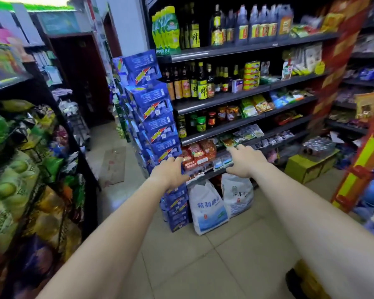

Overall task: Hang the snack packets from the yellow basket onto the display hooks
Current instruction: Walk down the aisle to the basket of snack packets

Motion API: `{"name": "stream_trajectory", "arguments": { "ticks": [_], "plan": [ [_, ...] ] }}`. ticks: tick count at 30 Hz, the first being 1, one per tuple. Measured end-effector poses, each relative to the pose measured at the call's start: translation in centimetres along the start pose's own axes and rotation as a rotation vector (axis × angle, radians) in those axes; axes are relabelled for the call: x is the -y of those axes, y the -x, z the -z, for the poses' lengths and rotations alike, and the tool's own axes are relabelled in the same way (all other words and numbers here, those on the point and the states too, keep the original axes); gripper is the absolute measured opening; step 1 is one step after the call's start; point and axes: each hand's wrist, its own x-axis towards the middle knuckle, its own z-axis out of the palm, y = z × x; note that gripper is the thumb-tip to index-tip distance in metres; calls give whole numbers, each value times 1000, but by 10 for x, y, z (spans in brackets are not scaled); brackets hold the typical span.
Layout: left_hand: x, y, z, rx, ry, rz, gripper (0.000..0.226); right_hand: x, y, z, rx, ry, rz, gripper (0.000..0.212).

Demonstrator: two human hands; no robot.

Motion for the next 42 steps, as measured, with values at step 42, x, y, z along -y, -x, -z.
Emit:
{"name": "stream_trajectory", "arguments": {
  "ticks": [42],
  "plan": [
    [-361, -41, -61, 242, 4, -1334, 78, -136, 274, -28, 97, -5, -1317, 78]
  ]
}}
